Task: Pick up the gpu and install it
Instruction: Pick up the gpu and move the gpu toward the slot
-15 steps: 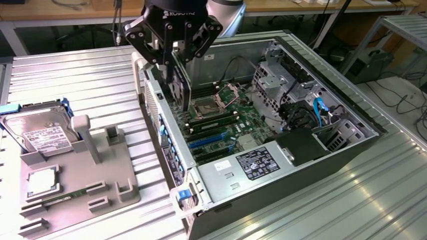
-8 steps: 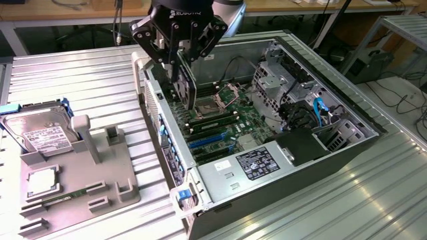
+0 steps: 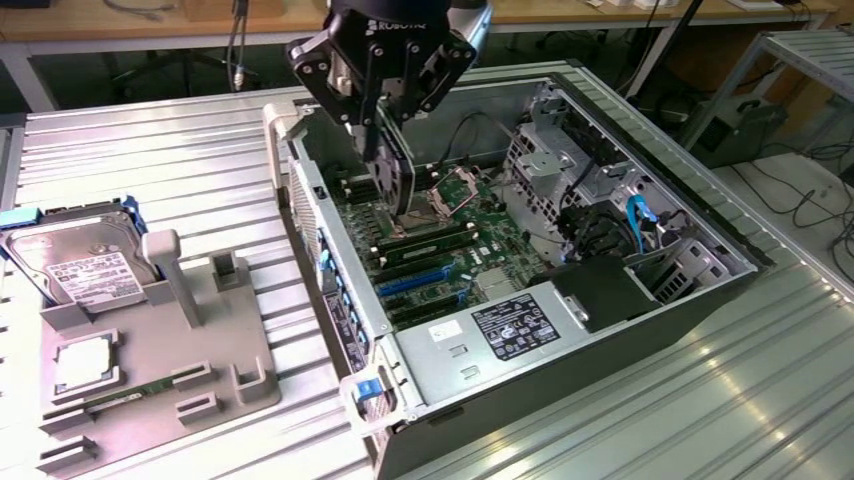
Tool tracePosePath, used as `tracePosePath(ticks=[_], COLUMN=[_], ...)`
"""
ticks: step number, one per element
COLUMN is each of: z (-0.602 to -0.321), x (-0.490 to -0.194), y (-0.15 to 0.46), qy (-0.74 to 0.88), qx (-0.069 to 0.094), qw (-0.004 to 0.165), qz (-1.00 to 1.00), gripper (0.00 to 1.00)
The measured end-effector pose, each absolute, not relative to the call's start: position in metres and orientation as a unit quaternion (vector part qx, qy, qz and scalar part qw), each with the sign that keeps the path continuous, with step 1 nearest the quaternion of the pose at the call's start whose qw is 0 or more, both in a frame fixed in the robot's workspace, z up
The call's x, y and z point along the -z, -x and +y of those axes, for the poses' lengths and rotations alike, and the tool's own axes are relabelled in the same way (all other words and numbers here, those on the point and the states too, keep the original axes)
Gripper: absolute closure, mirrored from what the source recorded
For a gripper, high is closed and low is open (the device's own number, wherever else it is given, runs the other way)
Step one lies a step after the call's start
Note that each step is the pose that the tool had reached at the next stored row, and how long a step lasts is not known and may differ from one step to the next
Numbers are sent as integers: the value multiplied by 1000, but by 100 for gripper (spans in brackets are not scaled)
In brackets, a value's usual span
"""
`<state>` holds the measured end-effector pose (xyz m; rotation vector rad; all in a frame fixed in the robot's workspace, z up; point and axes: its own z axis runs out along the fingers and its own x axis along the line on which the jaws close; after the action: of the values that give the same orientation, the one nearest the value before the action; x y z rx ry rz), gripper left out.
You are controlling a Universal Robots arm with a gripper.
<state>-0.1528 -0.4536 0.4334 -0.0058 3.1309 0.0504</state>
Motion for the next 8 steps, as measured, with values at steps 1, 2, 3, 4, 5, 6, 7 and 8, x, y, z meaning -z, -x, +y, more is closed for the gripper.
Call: tracePosePath(ticks=[1,2,3,4,5,6,7,8], z=[-454,-454,-454,-454,-454,-454,-454,-454], x=[-433,-433,-433,-433,-433,-433,-433,-433], y=[150,148,144,141,138,136,134,132], qy=[2,2,2,2,2,2,2,2], qx=[-16,-16,-16,-16,-16,-16,-16,-16], qw=[5,5,5,5,5,5,5,5], qz=[1000,1000,1000,1000,1000,1000,1000,1000], gripper=[73,73,73,73,73,73,73,73])
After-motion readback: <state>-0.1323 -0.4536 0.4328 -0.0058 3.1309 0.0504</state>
